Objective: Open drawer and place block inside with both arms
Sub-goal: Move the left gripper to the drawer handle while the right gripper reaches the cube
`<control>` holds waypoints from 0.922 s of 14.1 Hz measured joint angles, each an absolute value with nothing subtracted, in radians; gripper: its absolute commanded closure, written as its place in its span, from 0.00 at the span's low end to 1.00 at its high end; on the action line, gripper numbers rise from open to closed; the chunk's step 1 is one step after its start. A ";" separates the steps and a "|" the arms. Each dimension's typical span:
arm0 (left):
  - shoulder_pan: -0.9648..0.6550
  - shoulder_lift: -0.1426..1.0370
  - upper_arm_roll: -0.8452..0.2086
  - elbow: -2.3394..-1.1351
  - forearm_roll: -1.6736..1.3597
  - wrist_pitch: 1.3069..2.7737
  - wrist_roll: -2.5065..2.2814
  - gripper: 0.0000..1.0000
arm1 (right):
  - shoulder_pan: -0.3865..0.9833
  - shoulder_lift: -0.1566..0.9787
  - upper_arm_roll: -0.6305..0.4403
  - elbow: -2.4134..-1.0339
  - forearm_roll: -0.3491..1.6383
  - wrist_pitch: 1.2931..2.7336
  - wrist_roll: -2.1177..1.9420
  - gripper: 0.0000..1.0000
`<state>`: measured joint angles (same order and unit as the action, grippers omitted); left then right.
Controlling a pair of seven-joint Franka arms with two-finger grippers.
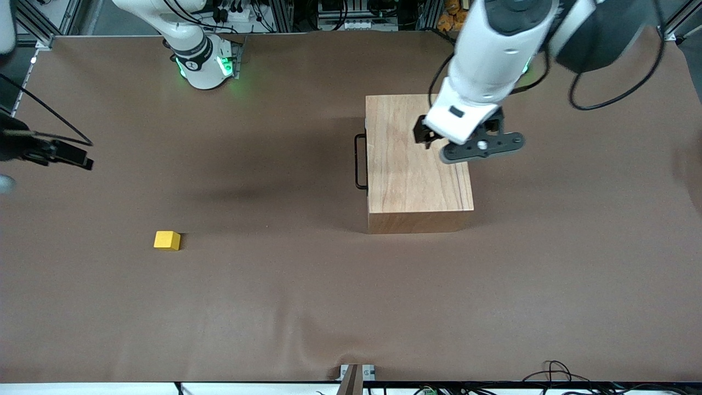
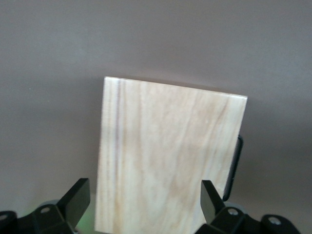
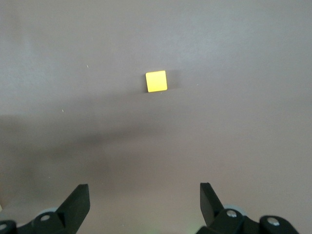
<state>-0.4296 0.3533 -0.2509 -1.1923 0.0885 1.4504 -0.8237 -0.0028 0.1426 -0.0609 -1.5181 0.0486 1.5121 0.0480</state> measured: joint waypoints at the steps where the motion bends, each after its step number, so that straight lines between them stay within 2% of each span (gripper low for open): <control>1: -0.471 0.387 -0.237 -1.164 0.096 1.455 -0.865 0.00 | 0.004 0.169 -0.060 -1.518 0.049 1.514 0.048 0.00; 5: -0.672 0.497 -0.078 -1.097 0.101 1.502 -0.934 0.00 | 0.028 0.305 -0.059 -1.518 0.049 1.543 0.049 0.00; 8: -0.816 0.548 0.044 -1.083 0.101 1.540 -0.966 0.00 | 0.028 0.418 -0.060 -1.515 0.049 1.682 0.047 0.00; 13: -0.879 0.609 0.067 -1.077 0.102 1.603 -1.020 0.00 | 0.034 0.456 -0.060 -1.601 0.049 1.897 0.044 0.00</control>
